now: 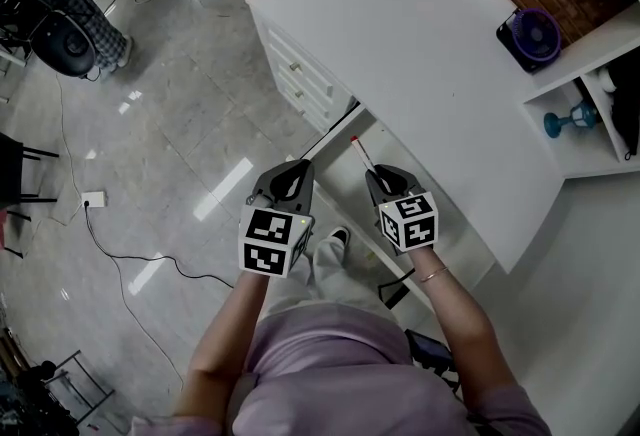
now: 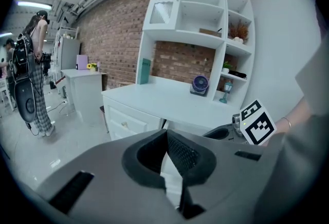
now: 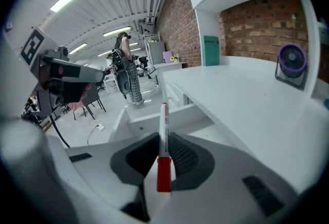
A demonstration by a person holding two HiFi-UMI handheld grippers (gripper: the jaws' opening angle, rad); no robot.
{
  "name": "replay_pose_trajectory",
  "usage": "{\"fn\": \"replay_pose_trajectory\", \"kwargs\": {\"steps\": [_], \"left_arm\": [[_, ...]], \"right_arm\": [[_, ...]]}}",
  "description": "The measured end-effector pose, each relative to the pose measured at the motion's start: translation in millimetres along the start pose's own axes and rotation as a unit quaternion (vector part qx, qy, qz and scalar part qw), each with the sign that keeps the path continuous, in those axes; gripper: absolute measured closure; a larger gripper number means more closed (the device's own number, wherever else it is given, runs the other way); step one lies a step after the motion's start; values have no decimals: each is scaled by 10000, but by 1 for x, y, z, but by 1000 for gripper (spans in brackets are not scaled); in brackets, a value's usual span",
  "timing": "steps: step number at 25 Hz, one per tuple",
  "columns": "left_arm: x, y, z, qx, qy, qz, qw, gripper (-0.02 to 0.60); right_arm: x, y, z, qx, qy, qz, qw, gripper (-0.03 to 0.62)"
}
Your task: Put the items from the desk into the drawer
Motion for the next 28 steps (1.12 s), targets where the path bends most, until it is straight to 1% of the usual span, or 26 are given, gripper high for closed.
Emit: {"fn": "replay_pose_trajectory", "kwargs": {"steps": [5, 15, 28], "left_arm": [[-2, -1, 2, -46, -5, -38, 10000, 583], [-8, -12, 13, -233, -133, -275, 9993, 583], [-6, -17, 25, -373, -239, -375, 9983, 583]], "right_arm": [[9, 3, 9, -50, -177, 16, 9998, 523], [38, 0, 31, -171, -705, -114, 9973, 523], [60, -5, 44, -416, -1037, -89, 9937, 523]]}}
Point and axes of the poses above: the fingertips, and each gripper's own axes: x forward along the fingers, y to its right, z out of its underside, the point moved 7 cm from there along -x, backward along the fingers, and after that the axes turned 4 degrees about z, right-handed, at the moved point
